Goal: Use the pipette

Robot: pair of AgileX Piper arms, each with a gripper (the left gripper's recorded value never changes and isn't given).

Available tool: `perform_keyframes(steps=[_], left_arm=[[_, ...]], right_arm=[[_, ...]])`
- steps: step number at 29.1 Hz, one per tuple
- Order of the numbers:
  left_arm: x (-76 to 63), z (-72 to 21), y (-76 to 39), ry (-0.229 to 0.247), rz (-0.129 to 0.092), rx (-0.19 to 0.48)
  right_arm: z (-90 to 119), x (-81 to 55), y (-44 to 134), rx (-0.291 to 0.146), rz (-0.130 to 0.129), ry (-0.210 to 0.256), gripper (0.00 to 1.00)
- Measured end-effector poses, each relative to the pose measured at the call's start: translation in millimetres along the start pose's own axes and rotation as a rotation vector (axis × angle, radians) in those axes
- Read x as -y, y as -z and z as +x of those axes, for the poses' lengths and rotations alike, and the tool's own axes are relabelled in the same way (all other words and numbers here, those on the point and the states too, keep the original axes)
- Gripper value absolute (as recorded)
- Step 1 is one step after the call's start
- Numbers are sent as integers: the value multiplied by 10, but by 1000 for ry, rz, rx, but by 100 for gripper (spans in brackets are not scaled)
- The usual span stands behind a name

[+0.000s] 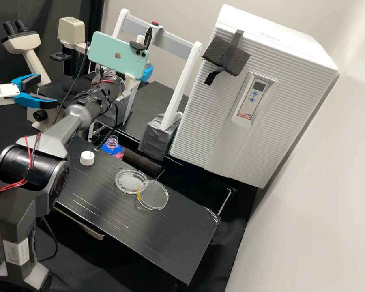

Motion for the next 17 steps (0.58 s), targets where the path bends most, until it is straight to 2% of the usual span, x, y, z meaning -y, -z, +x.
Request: perform_keyframes(steps=[2,4,8,11,14,15,17], left_arm=[[3,2,-9,1,0,3],[5,4,-16,2,-1,6],[7,6,-23,2,-3,8],[12,11,-42,2,-7,12],[10,-7,-74,1,8,10],[2,-17,-87,-6,20,7],[-2,-43,-101,-20,29,-11]], right_arm=[[7,4,-13,4,-22,-7,100],[10,4,-16,5,-29,-10,100],[8,12,-44,13,-31,-24,100],[4,47,-88,23,-22,-22,100],[-22,101,-138,28,-15,-6,100],[-37,111,-146,25,-19,-1,100],[-78,140,-173,26,-14,11,100]])
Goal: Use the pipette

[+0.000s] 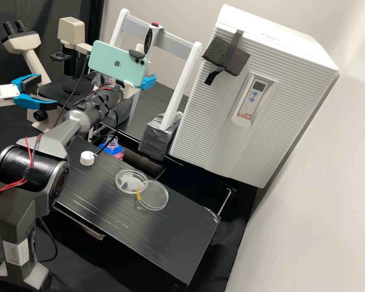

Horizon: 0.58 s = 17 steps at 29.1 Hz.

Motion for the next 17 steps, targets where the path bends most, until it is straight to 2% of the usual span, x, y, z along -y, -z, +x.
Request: perform_keyframes(steps=[2,3,4,5,8,10,11,12,14,15,17], left_arm=[[10,-29,-16,-8,6,-18],[9,-55,-28,-18,8,-35],[10,-70,-33,-24,13,-49],[14,-86,-43,-29,16,-62],[44,-142,-76,-37,28,-103],[79,-196,-102,-41,42,-125],[90,-218,-116,-50,41,-137],[112,-247,-126,-60,48,-153],[140,-303,-142,-88,70,-172],[150,-333,-150,-105,76,-177],[164,-390,-155,-140,67,-195]], right_arm=[[-72,3,-3,-10,-4,7,100],[-125,2,-7,-19,7,5,100],[-172,3,-13,-26,2,5,100],[-212,10,-27,-29,8,3,100],[-375,-16,-40,-58,9,-28,100],[-537,-21,-87,-72,16,-64,100],[-616,-27,-104,-79,15,-85,100],[-698,-47,-97,-95,19,-115,100],[-854,-48,-131,-106,31,-165,100],[-927,-23,-161,-105,29,-181,100],[-1122,-25,-212,-115,26,-254,100]])
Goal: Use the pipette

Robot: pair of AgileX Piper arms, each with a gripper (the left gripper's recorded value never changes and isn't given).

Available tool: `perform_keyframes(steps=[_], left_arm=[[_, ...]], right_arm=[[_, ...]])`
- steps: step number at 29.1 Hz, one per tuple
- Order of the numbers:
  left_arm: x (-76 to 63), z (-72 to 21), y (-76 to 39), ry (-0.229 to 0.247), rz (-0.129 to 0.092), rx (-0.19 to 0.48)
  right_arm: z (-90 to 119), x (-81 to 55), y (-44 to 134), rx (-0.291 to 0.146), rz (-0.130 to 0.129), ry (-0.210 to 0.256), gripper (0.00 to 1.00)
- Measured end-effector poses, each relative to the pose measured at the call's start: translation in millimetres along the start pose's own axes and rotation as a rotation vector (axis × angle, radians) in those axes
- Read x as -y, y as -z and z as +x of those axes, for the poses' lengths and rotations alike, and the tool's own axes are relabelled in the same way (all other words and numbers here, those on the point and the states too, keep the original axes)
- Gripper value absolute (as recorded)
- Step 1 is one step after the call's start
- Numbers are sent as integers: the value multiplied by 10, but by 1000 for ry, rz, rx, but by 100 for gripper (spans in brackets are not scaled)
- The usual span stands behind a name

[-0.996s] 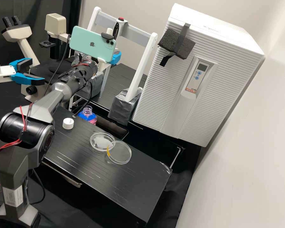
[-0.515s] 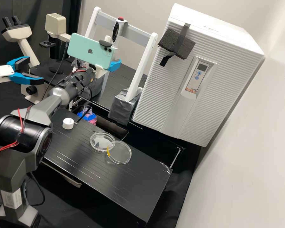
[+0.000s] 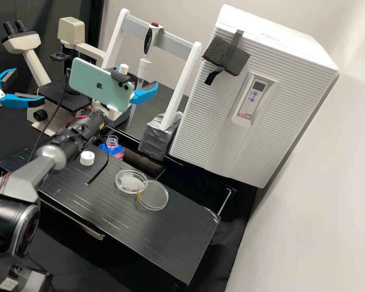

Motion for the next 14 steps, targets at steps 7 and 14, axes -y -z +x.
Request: perform_keyframes(steps=[7,14], left_arm=[[20,-60,62,-14,7,-71],[20,-61,63,-14,6,-72]], right_arm=[[-485,-13,-217,4,-21,-115,100],[-749,-27,-406,3,49,-207,100]])
